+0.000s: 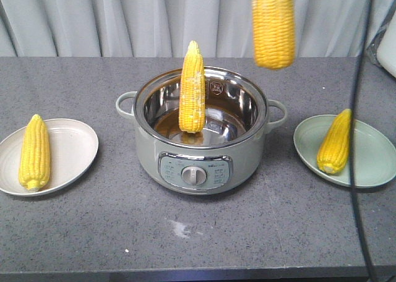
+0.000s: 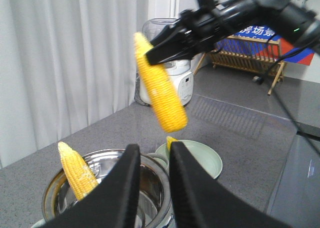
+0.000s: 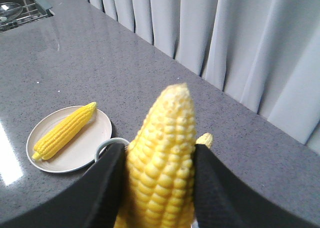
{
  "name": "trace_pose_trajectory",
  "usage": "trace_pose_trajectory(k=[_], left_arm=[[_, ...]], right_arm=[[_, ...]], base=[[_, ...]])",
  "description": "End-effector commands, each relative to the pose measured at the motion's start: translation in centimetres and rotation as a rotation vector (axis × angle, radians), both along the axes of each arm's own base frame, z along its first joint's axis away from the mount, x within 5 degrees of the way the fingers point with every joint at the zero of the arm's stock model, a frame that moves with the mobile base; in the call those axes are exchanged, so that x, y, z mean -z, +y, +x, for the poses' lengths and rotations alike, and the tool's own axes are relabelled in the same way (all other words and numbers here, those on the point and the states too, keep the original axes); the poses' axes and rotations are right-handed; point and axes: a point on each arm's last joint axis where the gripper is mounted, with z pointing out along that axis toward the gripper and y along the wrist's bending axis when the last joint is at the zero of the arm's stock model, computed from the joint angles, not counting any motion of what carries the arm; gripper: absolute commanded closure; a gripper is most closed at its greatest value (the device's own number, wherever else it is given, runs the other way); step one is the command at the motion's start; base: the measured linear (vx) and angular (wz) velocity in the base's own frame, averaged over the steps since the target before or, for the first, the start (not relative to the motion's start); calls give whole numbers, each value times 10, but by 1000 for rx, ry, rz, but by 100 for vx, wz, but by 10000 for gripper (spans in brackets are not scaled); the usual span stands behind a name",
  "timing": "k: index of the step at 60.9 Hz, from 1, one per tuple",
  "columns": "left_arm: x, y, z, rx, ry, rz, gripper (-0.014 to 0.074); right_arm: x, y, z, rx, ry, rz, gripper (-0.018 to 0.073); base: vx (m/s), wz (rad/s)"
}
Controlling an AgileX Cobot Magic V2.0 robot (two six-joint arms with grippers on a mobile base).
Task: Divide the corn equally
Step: 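Lift the grasped cob out of the pot with the right gripper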
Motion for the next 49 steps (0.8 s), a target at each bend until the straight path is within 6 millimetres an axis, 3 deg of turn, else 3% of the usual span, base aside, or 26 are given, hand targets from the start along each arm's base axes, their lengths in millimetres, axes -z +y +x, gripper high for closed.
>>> trace_pose_trajectory(k=[1, 14, 26, 49], left_arm=[[-15, -2, -4, -4, -53, -72, 451], [-16, 0, -2, -28, -59, -75, 451], [-17, 2, 0, -58, -69, -87, 451], [-20, 5, 3, -110, -90, -118, 451]], right_arm=[[-38, -7, -48, 6, -82, 5, 564], [-67, -20, -102, 141, -160, -47, 564], [-81, -31, -140, 276, -199, -86, 564], [-46, -46, -208, 409, -230, -170, 564]], base=[[0, 0], [0, 0], [0, 0], [0, 0]])
